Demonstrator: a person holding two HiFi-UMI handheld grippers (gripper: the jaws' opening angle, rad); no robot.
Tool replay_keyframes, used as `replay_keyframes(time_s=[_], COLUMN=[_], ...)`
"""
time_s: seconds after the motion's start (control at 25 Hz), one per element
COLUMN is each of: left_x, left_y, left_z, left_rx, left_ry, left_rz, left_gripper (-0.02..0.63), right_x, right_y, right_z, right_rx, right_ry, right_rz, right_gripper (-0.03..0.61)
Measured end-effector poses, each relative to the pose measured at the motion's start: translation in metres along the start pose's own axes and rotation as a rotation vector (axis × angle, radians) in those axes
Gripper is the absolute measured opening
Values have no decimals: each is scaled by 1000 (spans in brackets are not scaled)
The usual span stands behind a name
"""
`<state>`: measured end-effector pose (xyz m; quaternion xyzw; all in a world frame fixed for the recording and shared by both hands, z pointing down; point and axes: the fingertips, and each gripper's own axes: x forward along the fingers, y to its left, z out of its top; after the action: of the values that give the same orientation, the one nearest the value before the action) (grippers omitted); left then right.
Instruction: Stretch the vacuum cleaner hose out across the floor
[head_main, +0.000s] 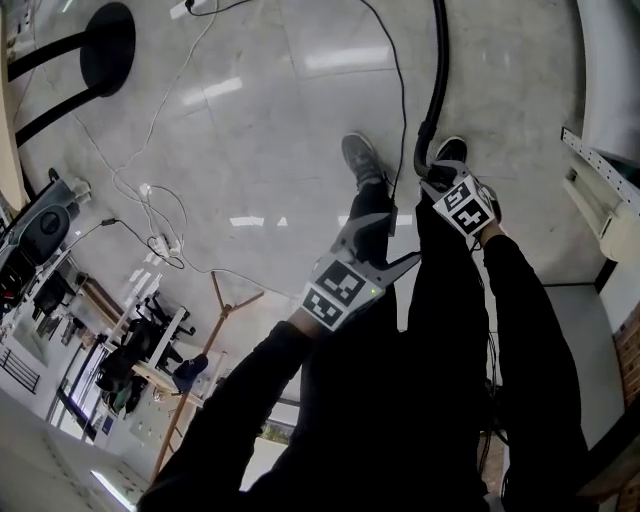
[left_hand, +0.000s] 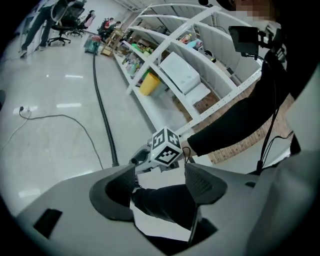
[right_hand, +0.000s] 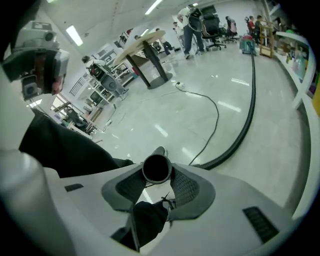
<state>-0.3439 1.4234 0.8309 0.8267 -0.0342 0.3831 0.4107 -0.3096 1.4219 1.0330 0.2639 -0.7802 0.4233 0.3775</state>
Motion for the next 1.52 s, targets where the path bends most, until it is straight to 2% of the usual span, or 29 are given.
replay_keyframes(time_s=[0.08, 0.16, 0.24, 0.28, 0.52, 0.68, 0.76, 0.8, 0.88, 1.0, 1.16, 1.2, 1.24, 1.28, 1.32, 1.4, 1.52], left_x=[2, 2, 0, -2, -12, -42, -64, -75, -98, -137, -203, -221, -237, -252, -267, -293, -328], left_y=[9, 18, 25, 27, 26, 13, 2, -3, -8, -22, -73, -82, -87, -89, -90, -96, -99], left_z=[-2, -4, -3, -1, 7, 31, 49, 59, 81, 108, 131, 141, 155, 172, 188, 205, 205], left_rx=[-22, -49, -69, -78, -89, -104, -94, -79, -35, 25, 55, 44, 25, 6, -6, 9, 109], left_ry=[-7, -17, -32, -41, -59, -82, -102, -113, -141, -177, -212, -235, -274, -329, -389, -470, -511], left_rz=[-2, 5, 15, 18, 34, 45, 55, 63, 90, 144, 207, 211, 206, 191, 168, 129, 137], left_gripper=[324, 324, 324, 324, 324, 324, 324, 324, 324, 324, 323, 305, 226, 110, 72, 45, 37], right_x=[12, 20, 22, 20, -8, -60, -100, -121, -157, -210, -307, -331, -353, -374, -393, -421, -434], right_y=[-4, 4, 14, 17, 23, 46, 58, 62, 61, 62, 93, 97, 97, 96, 96, 110, 140], right_z=[-8, -3, 11, 18, 34, 49, 63, 72, 93, 120, 156, 172, 190, 209, 227, 255, 292], right_rx=[71, 116, 130, 135, 201, 335, 407, 422, 397, 323, 287, 262, 232, 203, 180, 144, 88], right_ry=[17, -5, -58, -82, -129, -183, -237, -265, -310, -351, -424, -441, -463, -494, -530, -597, -658], right_rz=[27, 95, 151, 156, 147, 191, 200, 195, 159, 71, -36, -76, -117, -158, -195, -250, -298], right_gripper=[156, 166, 341, 393, 396, 393, 366, 320, 231, 160, 78, 60, 39, 35, 33, 29, 26])
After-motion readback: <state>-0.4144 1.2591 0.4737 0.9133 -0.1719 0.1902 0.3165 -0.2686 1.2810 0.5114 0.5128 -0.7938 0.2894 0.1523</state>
